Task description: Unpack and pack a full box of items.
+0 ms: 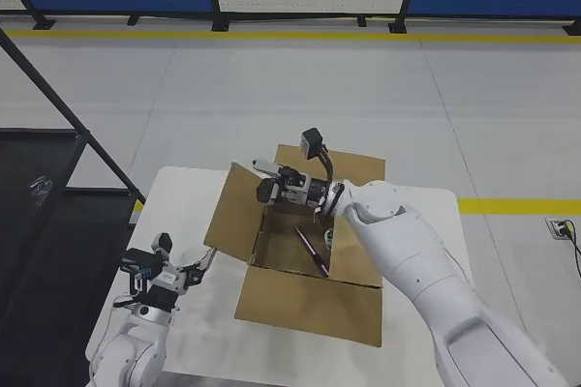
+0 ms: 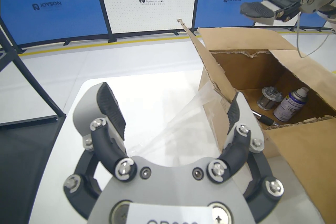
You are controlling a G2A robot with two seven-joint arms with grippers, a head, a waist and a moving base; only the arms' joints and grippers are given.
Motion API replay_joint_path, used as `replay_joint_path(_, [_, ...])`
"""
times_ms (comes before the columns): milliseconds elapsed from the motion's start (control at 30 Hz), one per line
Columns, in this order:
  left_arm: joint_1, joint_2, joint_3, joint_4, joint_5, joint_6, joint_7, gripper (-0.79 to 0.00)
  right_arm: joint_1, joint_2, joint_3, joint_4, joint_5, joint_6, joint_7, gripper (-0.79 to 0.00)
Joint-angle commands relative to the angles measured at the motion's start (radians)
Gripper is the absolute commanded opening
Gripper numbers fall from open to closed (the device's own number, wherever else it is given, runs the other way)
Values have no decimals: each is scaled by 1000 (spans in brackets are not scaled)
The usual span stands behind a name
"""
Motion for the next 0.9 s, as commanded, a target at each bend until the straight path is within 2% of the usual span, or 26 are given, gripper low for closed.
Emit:
replay_joint_path(0, [3, 0, -5, 18, -5, 6, -3, 0, -2, 7, 18, 5, 4, -10, 0, 0])
replay_joint_path(233, [-13, -3, 4, 73, 6, 27, 3, 0, -18, 31, 65, -6, -8, -38, -1, 0])
replay_joint_path(433, [-12, -4, 6, 60, 9, 18, 18, 0, -29, 40, 76, -19, -63, -8, -69, 0])
replay_joint_path(567, [-6, -4, 5, 49, 12, 14, 22, 0, -19, 53, 76, -4, -152, 8, -131, 0])
replay_joint_path(867, [14, -4, -3, 18, 6, -3, 32, 0, -24, 116, 75, 11, -441, 53, -235, 0])
